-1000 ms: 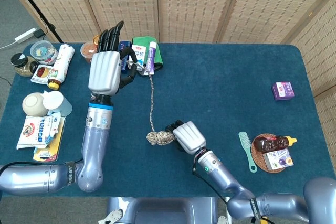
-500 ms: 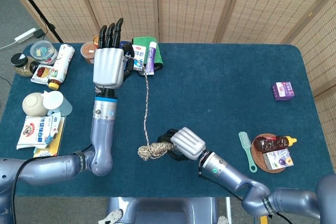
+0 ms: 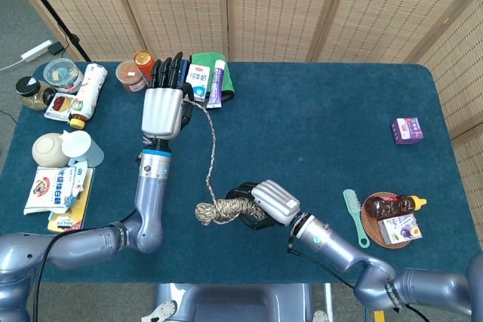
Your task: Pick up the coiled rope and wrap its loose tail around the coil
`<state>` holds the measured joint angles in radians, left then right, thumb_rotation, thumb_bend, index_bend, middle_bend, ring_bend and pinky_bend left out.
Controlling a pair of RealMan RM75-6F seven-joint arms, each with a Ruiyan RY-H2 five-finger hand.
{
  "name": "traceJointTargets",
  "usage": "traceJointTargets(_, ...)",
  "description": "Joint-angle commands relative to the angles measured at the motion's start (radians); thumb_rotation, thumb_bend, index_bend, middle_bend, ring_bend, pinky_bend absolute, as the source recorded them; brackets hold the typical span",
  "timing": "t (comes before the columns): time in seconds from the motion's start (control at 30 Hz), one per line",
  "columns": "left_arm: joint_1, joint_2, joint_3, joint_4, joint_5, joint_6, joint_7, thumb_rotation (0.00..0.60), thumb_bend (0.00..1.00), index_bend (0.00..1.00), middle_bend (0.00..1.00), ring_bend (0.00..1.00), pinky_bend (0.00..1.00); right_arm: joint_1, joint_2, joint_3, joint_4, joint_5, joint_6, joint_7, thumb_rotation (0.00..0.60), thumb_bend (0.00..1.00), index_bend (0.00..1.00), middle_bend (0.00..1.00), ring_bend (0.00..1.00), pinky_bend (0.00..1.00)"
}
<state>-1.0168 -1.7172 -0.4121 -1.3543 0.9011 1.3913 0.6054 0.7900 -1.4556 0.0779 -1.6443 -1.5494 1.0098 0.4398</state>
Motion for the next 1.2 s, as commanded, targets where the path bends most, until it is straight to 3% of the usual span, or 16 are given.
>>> traceJointTargets(0.03, 0.023, -0.017, 0.034, 0.038, 0.032, -0.02, -0.038, 0.6, 0.4, 0.59, 0.0, 0.0, 0.0, -0.001, 0.024, 0.036, -0.069, 0.089, -0.041, 0.061, 0.6, 0.9, 0.71, 0.45, 0.35, 0.67)
traceJointTargets(0.23, 0.059, -0.039, 0.115, 0.128, 0.163, -0.036, -0.143, 0.6, 0.4, 0.59, 0.0, 0.0, 0.0, 0.01, 0.067, 0.113, -0.181, 0.293, -0.123, 0.077, 0.6, 0.92, 0.71, 0.45, 0.35, 0.67)
traceJointTargets(0.43, 0.088, -0.046, 0.138, 0.166, 0.213, -0.041, -0.187, 0.6, 0.4, 0.59, 0.0, 0.0, 0.0, 0.027, 0.084, 0.169, -0.224, 0.461, -0.171, 0.058, 0.6, 0.94, 0.71, 0.45, 0.35, 0.67)
traceJointTargets(0.63, 0.117, -0.038, 0.195, 0.201, 0.323, -0.018, -0.221, 0.6, 0.4, 0.6, 0.0, 0.0, 0.0, 0.054, 0.114, 0.215, -0.277, 0.665, -0.218, 0.029, 0.6, 0.97, 0.71, 0.45, 0.35, 0.67)
traceJointTargets(0.83, 0.155, -0.028, 0.252, 0.2, 0.422, 0.009, -0.249, 0.6, 0.4, 0.6, 0.0, 0.0, 0.0, 0.108, 0.093, 0.253, -0.295, 0.943, -0.119, -0.086, 0.6, 0.99, 0.71, 0.45, 0.36, 0.67)
traceJointTargets(0.97, 0.176, -0.015, 0.273, 0.186, 0.469, 0.018, -0.252, 0.6, 0.4, 0.6, 0.0, 0.0, 0.0, 0.179, 0.084, 0.284, -0.296, 1.2, -0.046, -0.191, 0.6, 1.0, 0.71, 0.45, 0.36, 0.67)
traceJointTargets(1.2, 0.2, -0.002, 0.287, 0.166, 0.519, 0.028, -0.27, 0.6, 0.4, 0.6, 0.0, 0.0, 0.0, 0.23, 0.031, 0.321, -0.248, 1.361, 0.066, -0.285, 0.6, 1.0, 0.71, 0.46, 0.37, 0.69)
